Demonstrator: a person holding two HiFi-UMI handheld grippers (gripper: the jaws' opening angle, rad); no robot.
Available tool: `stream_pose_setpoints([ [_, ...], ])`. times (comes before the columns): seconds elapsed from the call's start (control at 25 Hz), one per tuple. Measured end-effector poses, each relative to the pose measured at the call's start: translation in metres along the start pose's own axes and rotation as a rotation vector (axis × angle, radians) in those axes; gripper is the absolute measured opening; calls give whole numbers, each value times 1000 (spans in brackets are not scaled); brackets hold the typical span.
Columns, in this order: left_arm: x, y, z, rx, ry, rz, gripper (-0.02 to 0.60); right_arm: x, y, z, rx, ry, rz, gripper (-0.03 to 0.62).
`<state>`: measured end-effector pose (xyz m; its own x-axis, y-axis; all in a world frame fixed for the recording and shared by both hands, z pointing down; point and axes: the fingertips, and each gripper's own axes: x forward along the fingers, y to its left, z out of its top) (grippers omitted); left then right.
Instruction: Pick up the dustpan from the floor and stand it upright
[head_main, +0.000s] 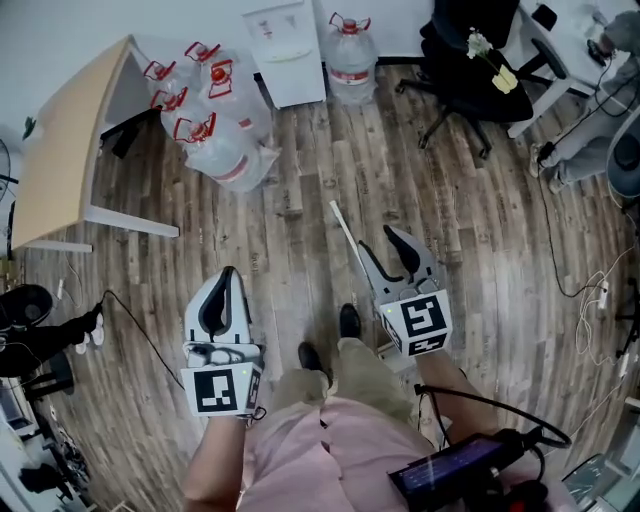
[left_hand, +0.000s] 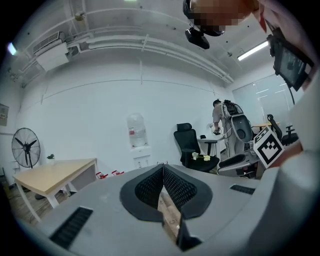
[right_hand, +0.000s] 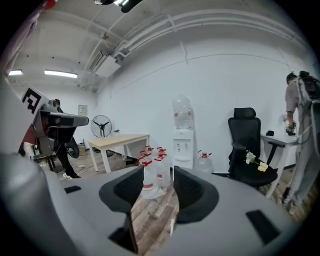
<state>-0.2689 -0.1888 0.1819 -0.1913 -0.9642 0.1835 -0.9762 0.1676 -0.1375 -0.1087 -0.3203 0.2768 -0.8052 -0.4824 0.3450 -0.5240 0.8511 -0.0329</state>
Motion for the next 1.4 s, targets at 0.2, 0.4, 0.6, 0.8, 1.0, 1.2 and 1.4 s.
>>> stream_pose_setpoints([
  [0.2, 23, 15, -4, 3, 31, 21, 13, 35, -7, -10, -1, 52, 22, 187],
  [0.4, 55, 30, -26, -10, 51, 7, 13, 73, -9, -22, -22, 92, 31, 187],
  [0.6, 89, 44, -69, -23, 71, -37, 12, 116, -8, -52, -30, 147, 16, 187],
  [0.8, 127, 59, -114, -51, 136, -82, 14, 161, -10, -81, -16, 187, -2, 187],
  [1.0, 159, 64, -161, -44, 164, -141, 12, 197, -14, -114, -31, 236, -13, 187],
  [1.2, 188, 61, -207, -62, 161, -175, 12, 229, -19, -160, -46, 291, -10, 187],
  [1.4, 208, 53, -259, -69, 177, -204, 12, 260, -19, -214, -65, 328, -2, 187],
])
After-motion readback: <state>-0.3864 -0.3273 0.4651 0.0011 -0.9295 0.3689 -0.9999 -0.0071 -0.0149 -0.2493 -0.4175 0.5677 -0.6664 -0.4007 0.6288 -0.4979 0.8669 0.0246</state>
